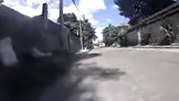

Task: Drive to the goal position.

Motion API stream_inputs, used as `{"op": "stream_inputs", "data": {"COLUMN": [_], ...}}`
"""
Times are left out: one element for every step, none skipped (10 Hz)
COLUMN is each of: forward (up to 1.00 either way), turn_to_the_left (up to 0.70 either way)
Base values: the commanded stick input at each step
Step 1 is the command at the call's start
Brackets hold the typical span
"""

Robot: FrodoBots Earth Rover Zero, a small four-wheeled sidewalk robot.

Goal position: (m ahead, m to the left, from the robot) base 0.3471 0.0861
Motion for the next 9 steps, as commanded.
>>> {"op": "stream_inputs", "data": {"forward": [1.0, 1.0, 1.0, 1.0, 1.0, 1.0, 1.0, 1.0, 1.0], "turn_to_the_left": [0.01, 0.01, 0.01, 0.01, 0.01, 0.01, 0.01, 0.01, 0.01]}}
